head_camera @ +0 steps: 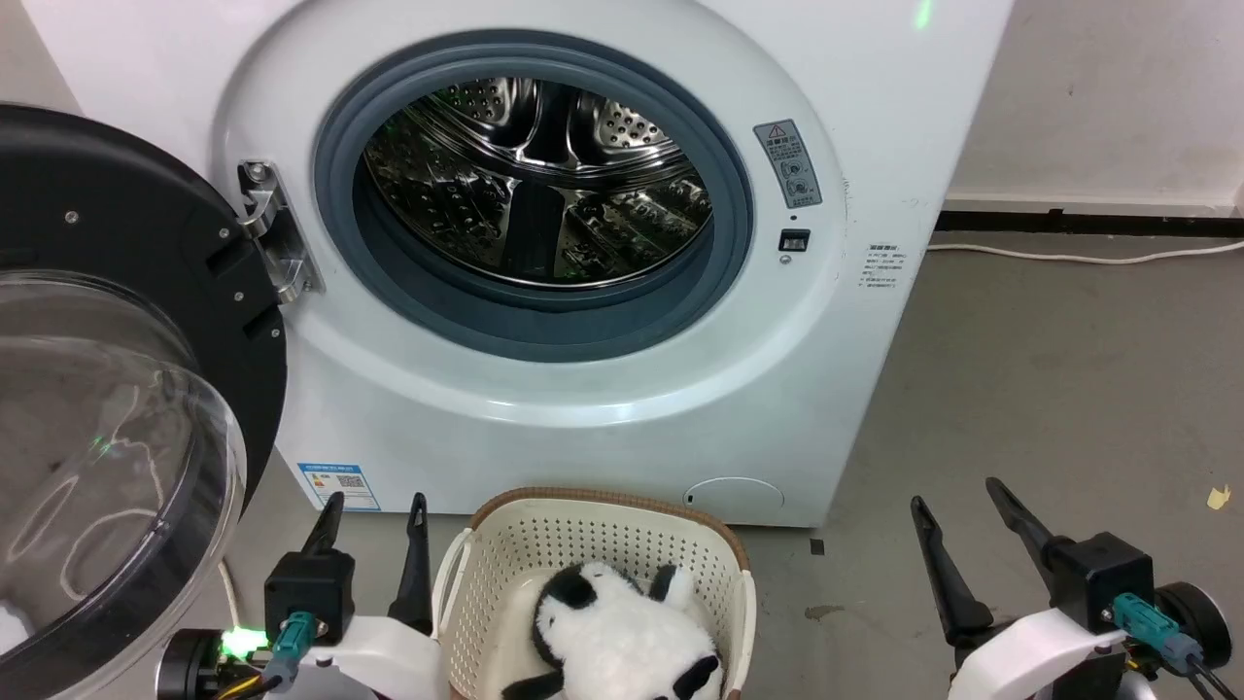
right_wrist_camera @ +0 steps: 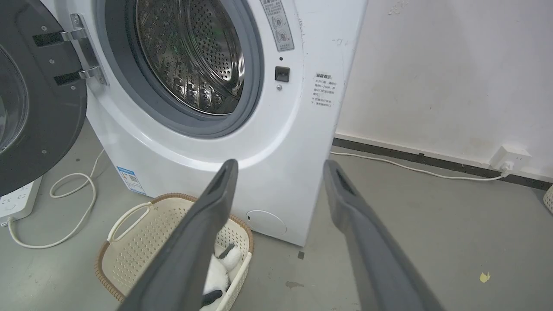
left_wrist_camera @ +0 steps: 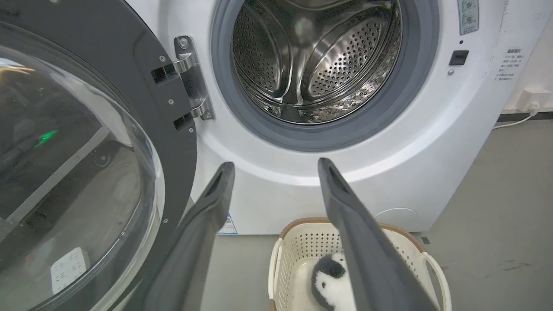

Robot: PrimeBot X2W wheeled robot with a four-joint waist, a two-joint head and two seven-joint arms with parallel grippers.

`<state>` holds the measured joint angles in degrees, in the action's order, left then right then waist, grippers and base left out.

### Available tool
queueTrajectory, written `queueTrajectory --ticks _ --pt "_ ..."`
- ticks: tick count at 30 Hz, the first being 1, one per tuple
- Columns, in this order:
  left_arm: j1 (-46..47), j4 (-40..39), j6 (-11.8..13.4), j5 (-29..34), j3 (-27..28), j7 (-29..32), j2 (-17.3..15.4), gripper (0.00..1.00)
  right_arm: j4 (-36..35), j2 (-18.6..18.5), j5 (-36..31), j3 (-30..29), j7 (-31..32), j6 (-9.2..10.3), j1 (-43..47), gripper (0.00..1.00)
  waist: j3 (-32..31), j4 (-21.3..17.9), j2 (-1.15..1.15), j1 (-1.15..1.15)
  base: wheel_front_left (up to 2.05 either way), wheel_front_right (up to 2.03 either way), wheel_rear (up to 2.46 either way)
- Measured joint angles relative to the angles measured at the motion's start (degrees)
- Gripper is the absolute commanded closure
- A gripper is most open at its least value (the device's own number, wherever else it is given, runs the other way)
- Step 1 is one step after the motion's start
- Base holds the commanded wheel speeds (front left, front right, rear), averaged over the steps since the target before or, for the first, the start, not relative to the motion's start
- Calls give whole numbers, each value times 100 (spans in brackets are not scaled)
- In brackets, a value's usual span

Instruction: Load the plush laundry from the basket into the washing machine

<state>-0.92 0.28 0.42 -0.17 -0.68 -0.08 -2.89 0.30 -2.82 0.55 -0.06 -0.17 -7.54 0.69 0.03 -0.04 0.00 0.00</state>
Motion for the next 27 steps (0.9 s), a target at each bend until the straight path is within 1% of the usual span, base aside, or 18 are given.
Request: queueTrajectory --ticks 16,22,27 --pt "3 62 134 -2 -246 -179 2 0 3 0 143 -103 -180 0 0 0 160 -138 0 0 0 0 0" --pt "133 246 151 -2 -338 -259 0 0 1 0 199 -113 -255 0 -9 0 366 -270 0 0 0 0 0" --pt "298 557 167 -3 -416 -310 -4 0 -4 0 272 -119 -316 0 -98 0 581 -401 0 0 0 0 0"
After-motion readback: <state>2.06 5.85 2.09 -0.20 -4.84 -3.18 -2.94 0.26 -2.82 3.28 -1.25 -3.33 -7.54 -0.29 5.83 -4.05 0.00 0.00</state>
